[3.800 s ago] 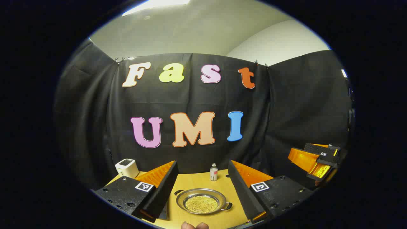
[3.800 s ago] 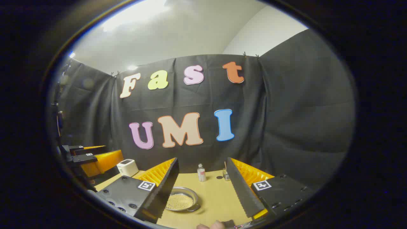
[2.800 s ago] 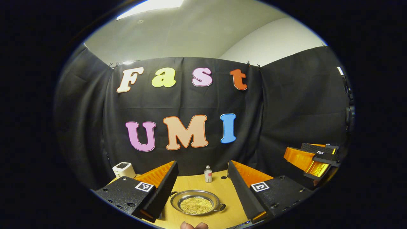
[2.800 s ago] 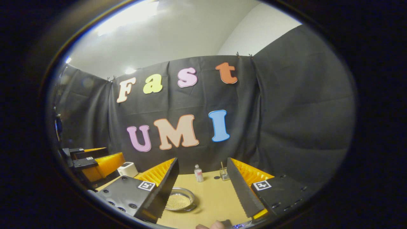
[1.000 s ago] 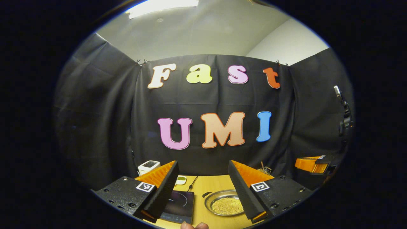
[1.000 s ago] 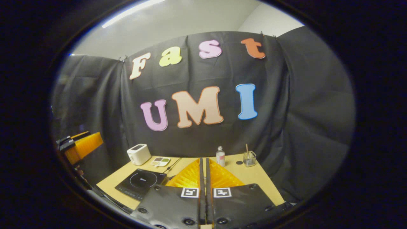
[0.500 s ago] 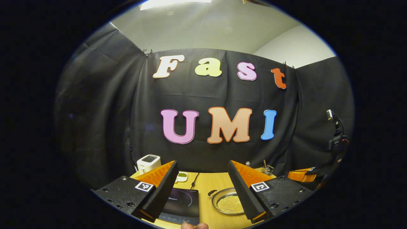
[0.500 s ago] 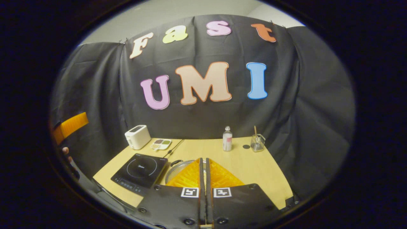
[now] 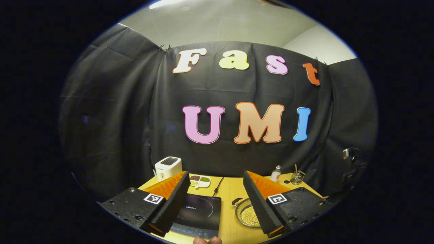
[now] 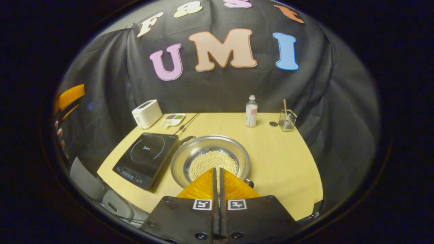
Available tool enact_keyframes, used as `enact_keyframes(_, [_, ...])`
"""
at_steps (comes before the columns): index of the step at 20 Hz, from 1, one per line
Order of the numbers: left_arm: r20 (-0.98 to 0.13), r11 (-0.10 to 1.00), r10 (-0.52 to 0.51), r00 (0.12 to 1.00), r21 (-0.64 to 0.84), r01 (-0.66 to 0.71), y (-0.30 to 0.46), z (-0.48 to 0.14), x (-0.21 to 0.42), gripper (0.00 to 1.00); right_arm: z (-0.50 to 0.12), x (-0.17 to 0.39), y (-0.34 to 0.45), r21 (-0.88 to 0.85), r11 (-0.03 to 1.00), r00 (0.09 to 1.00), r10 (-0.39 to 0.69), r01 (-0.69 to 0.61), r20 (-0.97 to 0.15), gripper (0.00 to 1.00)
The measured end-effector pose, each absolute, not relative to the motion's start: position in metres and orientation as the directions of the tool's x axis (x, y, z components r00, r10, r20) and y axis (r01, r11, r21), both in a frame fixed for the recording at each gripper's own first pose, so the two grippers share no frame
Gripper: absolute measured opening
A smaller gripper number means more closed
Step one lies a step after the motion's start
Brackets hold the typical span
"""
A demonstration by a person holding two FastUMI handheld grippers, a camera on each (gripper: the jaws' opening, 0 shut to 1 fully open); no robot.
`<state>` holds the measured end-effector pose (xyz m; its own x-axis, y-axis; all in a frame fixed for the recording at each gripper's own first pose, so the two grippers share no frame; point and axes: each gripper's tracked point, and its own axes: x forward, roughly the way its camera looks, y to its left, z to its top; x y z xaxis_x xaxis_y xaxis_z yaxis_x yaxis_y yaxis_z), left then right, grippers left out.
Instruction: First push the handle of the pot to place it horizontally, then grasp the pot with both hands and set it on the induction cooktop.
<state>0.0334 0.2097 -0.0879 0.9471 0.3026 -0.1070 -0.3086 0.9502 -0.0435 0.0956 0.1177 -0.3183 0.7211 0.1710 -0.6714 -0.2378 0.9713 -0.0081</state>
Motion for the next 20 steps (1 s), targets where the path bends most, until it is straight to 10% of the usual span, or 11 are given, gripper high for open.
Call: enact_keyframes(20, [-0.222,0.864,0.492,0.842,0.007,-0.503,0.187,-0.112,0.052,0.96,-0.455,0.070,0.089,0.119,0.886,0.392,0.315,-0.449,-0.864,0.03])
